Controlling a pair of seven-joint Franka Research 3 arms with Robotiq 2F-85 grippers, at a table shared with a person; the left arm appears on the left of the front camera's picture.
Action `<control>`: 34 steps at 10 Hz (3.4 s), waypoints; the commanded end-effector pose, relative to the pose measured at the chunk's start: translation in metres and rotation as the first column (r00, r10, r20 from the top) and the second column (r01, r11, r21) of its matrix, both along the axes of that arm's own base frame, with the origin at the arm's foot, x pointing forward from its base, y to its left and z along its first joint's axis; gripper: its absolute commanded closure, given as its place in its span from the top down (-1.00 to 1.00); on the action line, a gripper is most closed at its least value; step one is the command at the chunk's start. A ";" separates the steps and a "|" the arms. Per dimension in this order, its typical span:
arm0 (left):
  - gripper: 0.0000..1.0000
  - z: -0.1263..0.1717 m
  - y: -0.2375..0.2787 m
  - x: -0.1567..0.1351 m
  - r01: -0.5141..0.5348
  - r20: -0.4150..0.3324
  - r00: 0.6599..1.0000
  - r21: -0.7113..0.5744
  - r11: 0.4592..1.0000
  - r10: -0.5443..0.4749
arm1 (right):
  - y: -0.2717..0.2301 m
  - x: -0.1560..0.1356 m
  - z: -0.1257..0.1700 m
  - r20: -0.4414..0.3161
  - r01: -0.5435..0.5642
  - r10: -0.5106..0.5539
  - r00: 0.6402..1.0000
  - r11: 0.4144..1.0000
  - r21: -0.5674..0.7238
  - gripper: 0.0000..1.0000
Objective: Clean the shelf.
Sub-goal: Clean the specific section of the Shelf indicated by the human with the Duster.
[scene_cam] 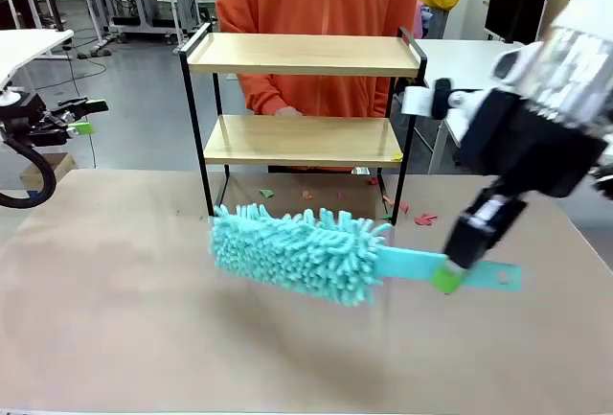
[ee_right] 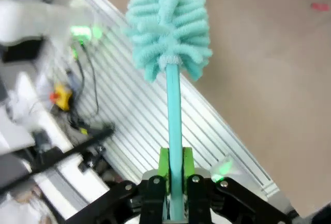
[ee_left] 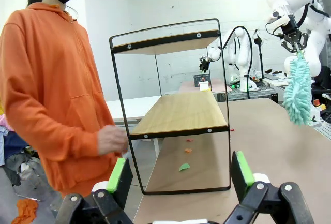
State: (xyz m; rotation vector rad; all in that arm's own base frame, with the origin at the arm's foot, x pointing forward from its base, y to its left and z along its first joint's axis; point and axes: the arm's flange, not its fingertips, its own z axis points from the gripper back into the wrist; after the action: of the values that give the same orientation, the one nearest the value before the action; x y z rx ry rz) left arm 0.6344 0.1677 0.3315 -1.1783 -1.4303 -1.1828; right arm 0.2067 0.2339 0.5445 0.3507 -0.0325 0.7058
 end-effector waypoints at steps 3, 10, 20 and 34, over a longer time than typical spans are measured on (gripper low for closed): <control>1.00 0.003 -0.001 -0.002 -0.001 0.014 1.000 0.003 1.000 0.001 | 0.044 0.032 -0.025 -0.042 0.110 -0.109 0.993 0.993 0.036 -0.74; 1.00 0.003 -0.001 -0.002 -0.001 0.014 1.000 0.003 1.000 0.001 | 0.096 0.041 -0.044 0.120 0.327 -0.321 0.939 0.944 -0.035 -0.74; 1.00 0.003 -0.001 -0.002 -0.001 0.014 1.000 0.003 1.000 0.001 | 0.253 0.105 -0.116 0.238 0.642 -0.629 0.740 0.766 0.029 -0.74; 1.00 0.003 -0.001 -0.002 -0.001 0.014 1.000 0.003 1.000 0.001 | 0.314 0.198 -0.158 0.167 0.654 -0.632 0.756 0.741 -0.156 -0.74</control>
State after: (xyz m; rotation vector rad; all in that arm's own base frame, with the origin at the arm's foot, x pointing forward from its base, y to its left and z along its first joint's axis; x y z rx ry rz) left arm 0.6344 0.1678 0.3312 -1.1784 -1.4302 -1.1824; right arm 0.3976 0.5470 0.3843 0.0943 -0.2211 0.0129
